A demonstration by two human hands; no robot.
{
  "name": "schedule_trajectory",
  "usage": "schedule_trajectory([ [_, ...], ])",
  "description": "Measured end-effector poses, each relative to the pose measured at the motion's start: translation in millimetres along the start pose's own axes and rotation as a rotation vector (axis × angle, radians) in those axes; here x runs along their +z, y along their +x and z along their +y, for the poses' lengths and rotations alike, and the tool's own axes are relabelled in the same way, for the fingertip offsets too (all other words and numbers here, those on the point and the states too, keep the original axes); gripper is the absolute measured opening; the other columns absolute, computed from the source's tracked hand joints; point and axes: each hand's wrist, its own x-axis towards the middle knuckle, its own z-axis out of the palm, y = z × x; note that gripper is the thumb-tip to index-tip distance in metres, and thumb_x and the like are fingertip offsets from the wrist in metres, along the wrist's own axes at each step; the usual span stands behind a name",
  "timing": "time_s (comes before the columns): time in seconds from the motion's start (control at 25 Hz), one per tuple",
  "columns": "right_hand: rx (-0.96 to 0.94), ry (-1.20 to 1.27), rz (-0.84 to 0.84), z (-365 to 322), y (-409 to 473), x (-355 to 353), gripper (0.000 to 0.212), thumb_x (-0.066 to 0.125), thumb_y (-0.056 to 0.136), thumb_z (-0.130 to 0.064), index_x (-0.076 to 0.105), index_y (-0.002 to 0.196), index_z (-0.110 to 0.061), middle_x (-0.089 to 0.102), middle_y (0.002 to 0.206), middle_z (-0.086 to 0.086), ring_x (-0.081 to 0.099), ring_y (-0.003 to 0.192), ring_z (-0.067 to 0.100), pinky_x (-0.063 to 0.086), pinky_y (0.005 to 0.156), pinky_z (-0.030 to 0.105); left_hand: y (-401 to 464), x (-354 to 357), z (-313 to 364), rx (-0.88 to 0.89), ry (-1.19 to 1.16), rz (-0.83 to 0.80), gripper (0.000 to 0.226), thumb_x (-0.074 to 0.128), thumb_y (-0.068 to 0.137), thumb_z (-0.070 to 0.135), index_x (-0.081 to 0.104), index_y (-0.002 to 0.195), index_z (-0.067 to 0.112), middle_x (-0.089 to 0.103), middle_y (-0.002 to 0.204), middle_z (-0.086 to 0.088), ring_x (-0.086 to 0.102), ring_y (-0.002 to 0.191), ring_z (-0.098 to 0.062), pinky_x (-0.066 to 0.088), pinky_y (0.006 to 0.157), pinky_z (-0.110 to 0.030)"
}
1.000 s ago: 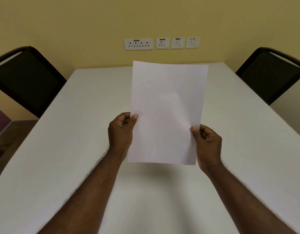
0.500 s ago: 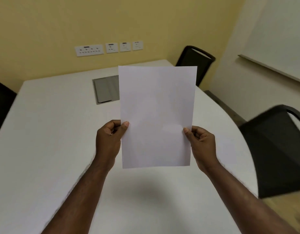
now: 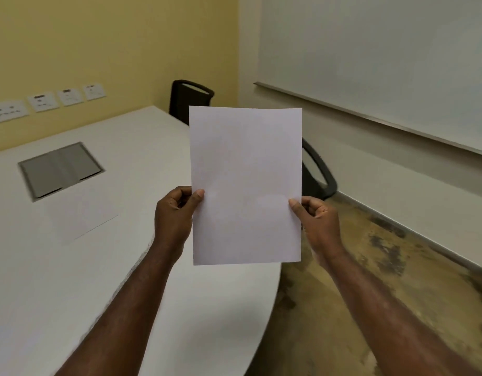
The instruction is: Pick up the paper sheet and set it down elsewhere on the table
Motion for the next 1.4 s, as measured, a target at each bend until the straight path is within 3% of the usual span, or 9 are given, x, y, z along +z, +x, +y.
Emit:
schedule_trajectory([
  [0.08, 0.014, 0.0, 0.038, -2.0, -3.0, -55.3, 0.004, 0.069, 0.086, -0.029, 0.071, 0.088, -0.026, 0.075, 0.089, -0.008, 0.071, 0.081, 0.011, 0.057, 0.067, 0.027, -18.8, 51.0, 5.1, 0.012, 0.006, -0.038, 0.006, 0.069, 0.085, 0.027, 0.072, 0.084, 0.022, 0.075, 0.085, 0.006, 0.068, 0.076, -0.006, 0.052, 0.063, -0.017],
  [0.2, 0.044, -0.028, 0.07, -3.7, -3.8, -124.6, 0.004, 0.07, 0.086, -0.029, 0.071, 0.089, -0.026, 0.075, 0.093, -0.006, 0.072, 0.085, 0.015, 0.058, 0.072, 0.031, -44.2, 113.5, 10.4, 0.02, -0.011, -0.086, 0.006, 0.069, 0.085, 0.027, 0.072, 0.083, 0.022, 0.075, 0.084, 0.007, 0.067, 0.076, -0.006, 0.052, 0.063, -0.017],
  [0.44, 0.069, -0.059, 0.138, -1.1, 2.5, -235.3, 0.014, 0.067, 0.089, -0.029, 0.074, 0.094, -0.018, 0.076, 0.09, -0.004, 0.072, 0.079, 0.012, 0.051, 0.058, 0.017, -72.4, 216.6, 13.0, 0.002, 0.033, -0.207, 0.007, 0.068, 0.086, 0.031, 0.072, 0.082, 0.027, 0.074, 0.087, 0.01, 0.068, 0.079, -0.004, 0.051, 0.069, -0.024],
  [0.64, 0.113, -0.062, 0.204, 22.4, 28.7, -297.1, 0.015, 0.066, 0.09, -0.026, 0.074, 0.093, -0.013, 0.077, 0.087, -0.001, 0.073, 0.078, 0.016, 0.057, 0.066, 0.029, -66.0, 291.8, -5.3, -0.012, 0.053, -0.289, 0.013, 0.064, 0.088, 0.034, 0.071, 0.091, 0.023, 0.073, 0.095, 0.005, 0.068, 0.09, -0.015, 0.053, 0.076, -0.03],
  [0.88, 0.144, -0.054, 0.275, 61.3, 113.7, -341.7, 0.018, 0.067, 0.089, -0.023, 0.073, 0.101, -0.012, 0.076, 0.093, 0.002, 0.073, 0.086, 0.018, 0.058, 0.079, 0.034, -7.4, 382.9, -38.4, -0.013, 0.044, -0.349, 0.01, 0.063, 0.088, 0.037, 0.07, 0.089, 0.029, 0.073, 0.093, 0.011, 0.069, 0.086, -0.009, 0.055, 0.076, -0.031],
  [1.04, 0.107, -0.071, 0.306, 68.7, 196.3, -356.1, 0.011, 0.067, 0.088, -0.022, 0.073, 0.096, -0.016, 0.077, 0.091, 0.0, 0.073, 0.084, 0.014, 0.059, 0.074, 0.026, 59.0, 439.5, -50.6, -0.024, 0.031, -0.382, 0.009, 0.064, 0.088, 0.037, 0.071, 0.088, 0.03, 0.073, 0.095, 0.01, 0.07, 0.086, -0.009, 0.055, 0.076, -0.031],
  [1.24, 0.066, -0.1, 0.299, 74.2, 292.3, -363.8, 0.011, 0.067, 0.089, -0.022, 0.073, 0.096, -0.017, 0.075, 0.092, 0.002, 0.071, 0.09, 0.022, 0.057, 0.082, 0.035, 131.4, 490.3, -59.3, -0.018, 0.051, -0.365, 0.011, 0.065, 0.088, 0.033, 0.071, 0.091, 0.025, 0.074, 0.094, 0.007, 0.07, 0.086, -0.011, 0.055, 0.077, -0.03],
  [1.4, 0.039, -0.128, 0.253, 92.1, 373.9, -365.6, 0.008, 0.067, 0.089, -0.022, 0.073, 0.093, -0.022, 0.075, 0.091, -0.002, 0.071, 0.085, 0.014, 0.057, 0.076, 0.027, 191.9, 525.9, -75.2, 0.011, 0.137, -0.317, 0.011, 0.066, 0.088, 0.03, 0.071, 0.091, 0.022, 0.074, 0.091, 0.004, 0.07, 0.085, -0.015, 0.058, 0.078, -0.034],
])
